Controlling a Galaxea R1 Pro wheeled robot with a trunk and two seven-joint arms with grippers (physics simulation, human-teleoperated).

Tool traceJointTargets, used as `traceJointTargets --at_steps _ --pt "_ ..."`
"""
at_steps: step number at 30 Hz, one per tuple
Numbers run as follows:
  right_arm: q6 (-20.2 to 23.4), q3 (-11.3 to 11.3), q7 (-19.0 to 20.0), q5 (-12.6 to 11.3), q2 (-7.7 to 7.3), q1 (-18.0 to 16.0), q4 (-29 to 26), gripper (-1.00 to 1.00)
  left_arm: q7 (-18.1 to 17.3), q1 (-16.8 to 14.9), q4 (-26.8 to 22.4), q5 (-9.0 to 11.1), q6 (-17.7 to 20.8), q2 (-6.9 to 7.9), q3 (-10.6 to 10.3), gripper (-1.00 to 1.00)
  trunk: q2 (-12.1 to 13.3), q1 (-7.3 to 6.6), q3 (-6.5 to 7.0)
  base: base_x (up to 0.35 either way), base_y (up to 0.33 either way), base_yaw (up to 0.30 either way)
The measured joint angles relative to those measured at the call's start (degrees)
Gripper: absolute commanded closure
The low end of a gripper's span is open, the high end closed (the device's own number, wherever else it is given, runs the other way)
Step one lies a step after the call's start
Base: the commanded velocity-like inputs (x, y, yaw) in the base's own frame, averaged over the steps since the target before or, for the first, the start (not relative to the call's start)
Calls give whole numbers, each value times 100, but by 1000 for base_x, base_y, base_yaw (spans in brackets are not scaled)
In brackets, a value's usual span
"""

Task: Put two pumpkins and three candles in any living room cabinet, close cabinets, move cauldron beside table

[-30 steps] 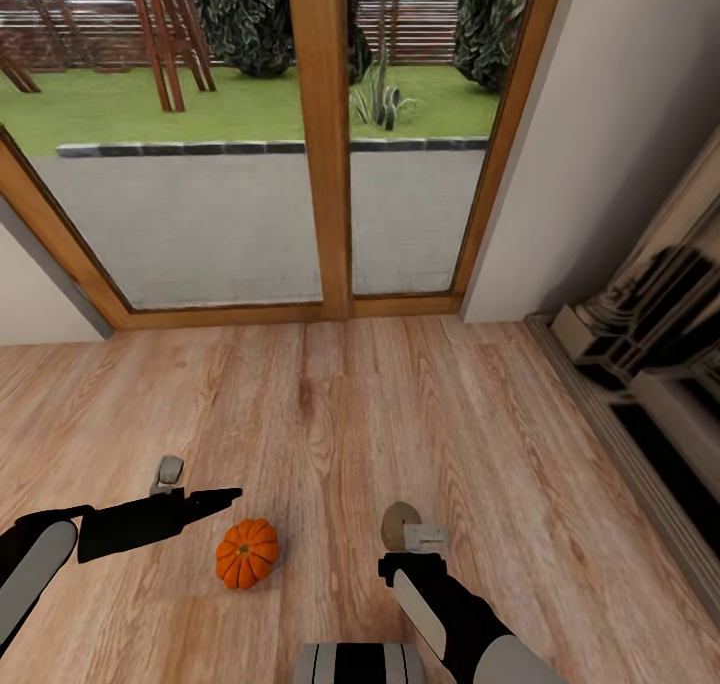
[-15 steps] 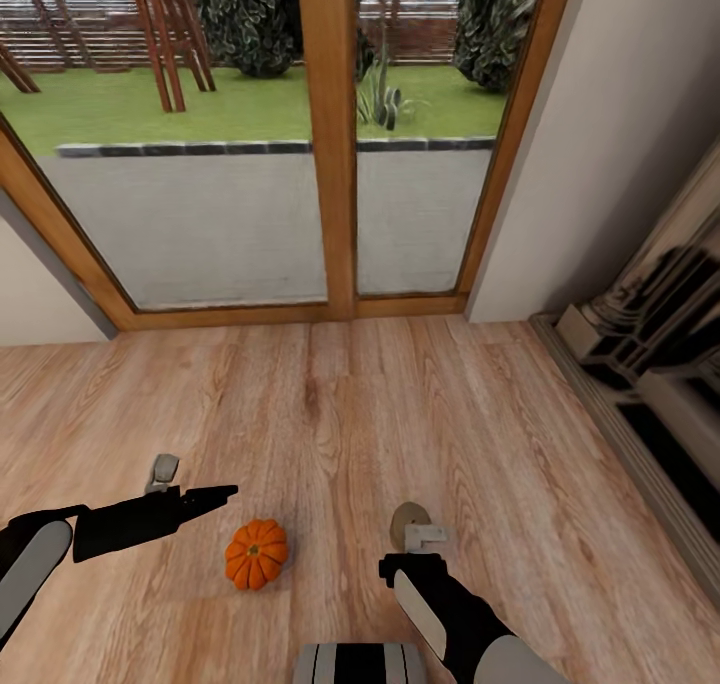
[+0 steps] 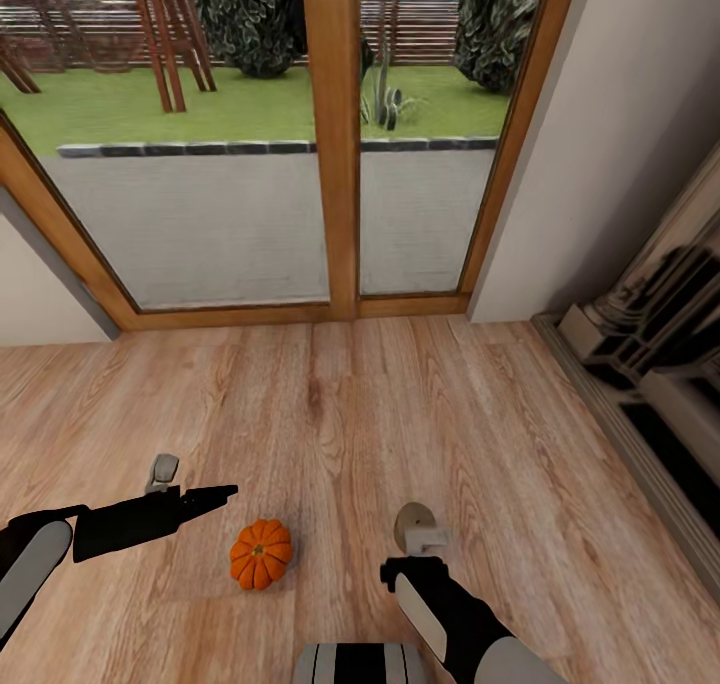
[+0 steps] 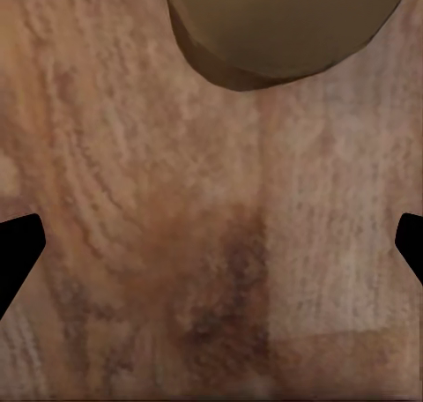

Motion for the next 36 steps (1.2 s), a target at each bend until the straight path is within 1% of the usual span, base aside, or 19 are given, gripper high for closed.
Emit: traceJointTargets --at_steps 18,24,26,36 --pt "-19 -25 85 -42 -37 -59 209 -100 0 0 0 -2 0 -4 0 -100 0 0 0 0 0 0" --pt "-11 -41 578 -30 -65 -96 259 -100 0 0 0 -2 0 -6 0 -100 0 0 0 0 0 0" --pt "-10 -50 650 -23 -67 -101 273 -100 0 0 0 -1 0 -7 0 -100 0 0 0 0 0 0" --pt "-9 -83 725 -8 -90 -106 291 -100 0 0 0 0 0 -5 0 -100 0 0 0 0 0 0"
